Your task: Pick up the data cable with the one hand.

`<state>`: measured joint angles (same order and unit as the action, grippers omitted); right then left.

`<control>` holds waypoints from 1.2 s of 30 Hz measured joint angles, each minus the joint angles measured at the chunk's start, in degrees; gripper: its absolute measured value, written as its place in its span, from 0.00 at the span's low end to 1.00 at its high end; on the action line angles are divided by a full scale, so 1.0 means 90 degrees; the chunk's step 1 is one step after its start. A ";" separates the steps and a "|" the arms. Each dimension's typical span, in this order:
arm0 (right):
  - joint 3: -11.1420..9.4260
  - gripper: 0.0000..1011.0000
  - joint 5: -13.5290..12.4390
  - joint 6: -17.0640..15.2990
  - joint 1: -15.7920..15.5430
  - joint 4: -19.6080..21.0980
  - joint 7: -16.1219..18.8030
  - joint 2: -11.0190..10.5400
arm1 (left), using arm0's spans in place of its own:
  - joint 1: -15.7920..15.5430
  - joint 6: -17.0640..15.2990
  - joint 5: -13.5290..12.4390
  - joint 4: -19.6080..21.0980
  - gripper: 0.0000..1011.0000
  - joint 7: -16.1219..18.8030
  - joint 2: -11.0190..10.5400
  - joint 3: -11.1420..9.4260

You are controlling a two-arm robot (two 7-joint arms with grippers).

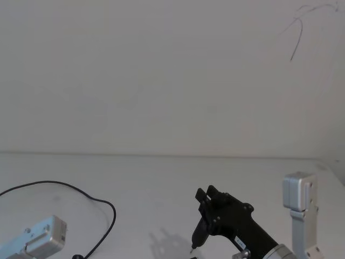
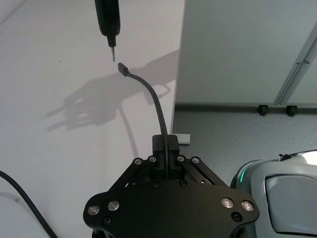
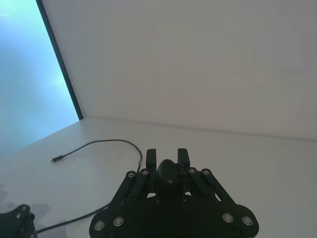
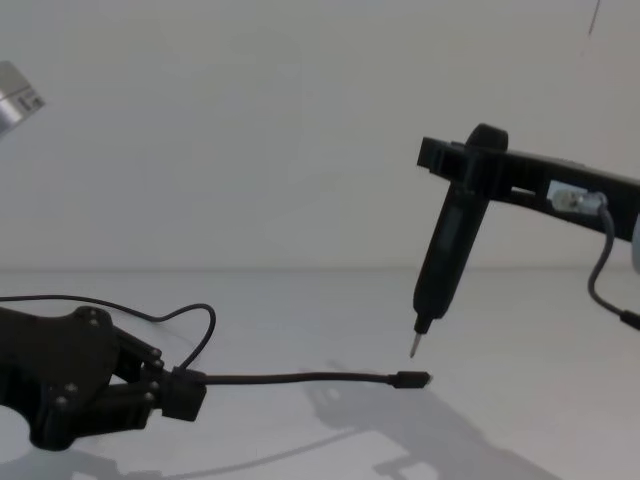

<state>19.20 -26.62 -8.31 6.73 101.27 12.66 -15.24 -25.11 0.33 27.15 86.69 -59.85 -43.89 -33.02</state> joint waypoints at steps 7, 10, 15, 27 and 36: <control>0.0035 0.25 -0.0022 0.0031 0.0003 -0.0156 0.0052 -0.0030 | 0.0000 0.0001 0.0000 0.0000 0.05 -0.0002 0.0000 0.0000; 0.0035 0.25 -0.0027 0.0072 0.0010 -0.0226 0.0074 -0.0041 | 0.0000 0.0001 0.0000 0.0000 0.05 -0.0002 0.0000 0.0000; 0.0021 0.25 -0.0029 0.0133 0.0026 -0.0320 0.0104 -0.0055 | 0.0000 0.0002 -0.0001 0.0000 0.05 -0.0001 0.0000 0.0000; -0.0068 0.25 0.0020 0.0231 0.0057 -0.0500 0.0127 -0.0058 | 0.0000 0.0001 -0.0001 -0.0001 0.05 -0.0001 0.0000 0.0000; -0.0110 0.25 -0.0018 0.0219 0.0040 -0.0522 0.0199 -0.0083 | 0.0000 0.0001 -0.0001 -0.0001 0.05 -0.0001 0.0000 0.0001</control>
<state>18.22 -26.78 -6.33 7.08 96.57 14.45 -15.99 -25.11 0.34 27.13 86.69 -59.85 -43.89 -33.02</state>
